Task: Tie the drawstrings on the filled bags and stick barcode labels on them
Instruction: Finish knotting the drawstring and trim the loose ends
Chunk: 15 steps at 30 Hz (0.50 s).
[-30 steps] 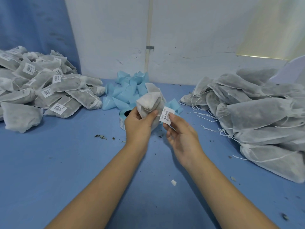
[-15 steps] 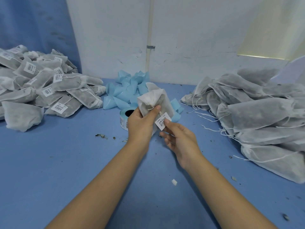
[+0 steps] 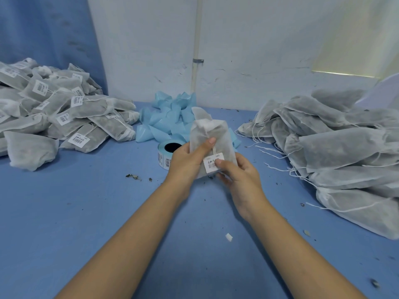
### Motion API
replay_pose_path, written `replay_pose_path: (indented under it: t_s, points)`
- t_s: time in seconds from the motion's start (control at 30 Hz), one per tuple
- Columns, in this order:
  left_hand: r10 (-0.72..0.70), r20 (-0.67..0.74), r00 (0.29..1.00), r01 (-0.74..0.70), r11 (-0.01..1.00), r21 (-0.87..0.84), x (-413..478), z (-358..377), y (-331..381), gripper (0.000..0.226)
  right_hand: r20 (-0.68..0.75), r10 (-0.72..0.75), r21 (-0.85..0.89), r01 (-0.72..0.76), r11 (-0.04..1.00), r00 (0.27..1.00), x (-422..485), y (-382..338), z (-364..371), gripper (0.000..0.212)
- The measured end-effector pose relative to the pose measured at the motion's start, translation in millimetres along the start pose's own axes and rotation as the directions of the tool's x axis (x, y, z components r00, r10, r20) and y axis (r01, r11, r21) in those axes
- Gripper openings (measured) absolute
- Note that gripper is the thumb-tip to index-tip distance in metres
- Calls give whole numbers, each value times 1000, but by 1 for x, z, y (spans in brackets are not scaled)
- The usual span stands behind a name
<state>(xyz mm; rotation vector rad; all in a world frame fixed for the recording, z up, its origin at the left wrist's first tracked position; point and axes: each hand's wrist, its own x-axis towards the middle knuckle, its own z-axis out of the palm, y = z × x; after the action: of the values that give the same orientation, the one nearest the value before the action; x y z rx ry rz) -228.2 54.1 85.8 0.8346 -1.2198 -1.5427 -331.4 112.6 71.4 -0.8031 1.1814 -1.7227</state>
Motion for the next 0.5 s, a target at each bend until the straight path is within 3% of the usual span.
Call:
replay_pose_path:
  t_s: [0.13,0.3,0.5]
  points:
    - [-31,137,990,31,1000,-1,0,1,-6,19,-83,-24,138,35,990,996,3,-1,-2,13]
    - [-85,152,985,92,995,-39,2,-1,-11,9,-115,11,156,7,988,993,6,-1,-5,10]
    - [-129,234,964,152,985,-82,5,-11,-8,13,-96,-11,166,26,986,995,6,-2,-7,4]
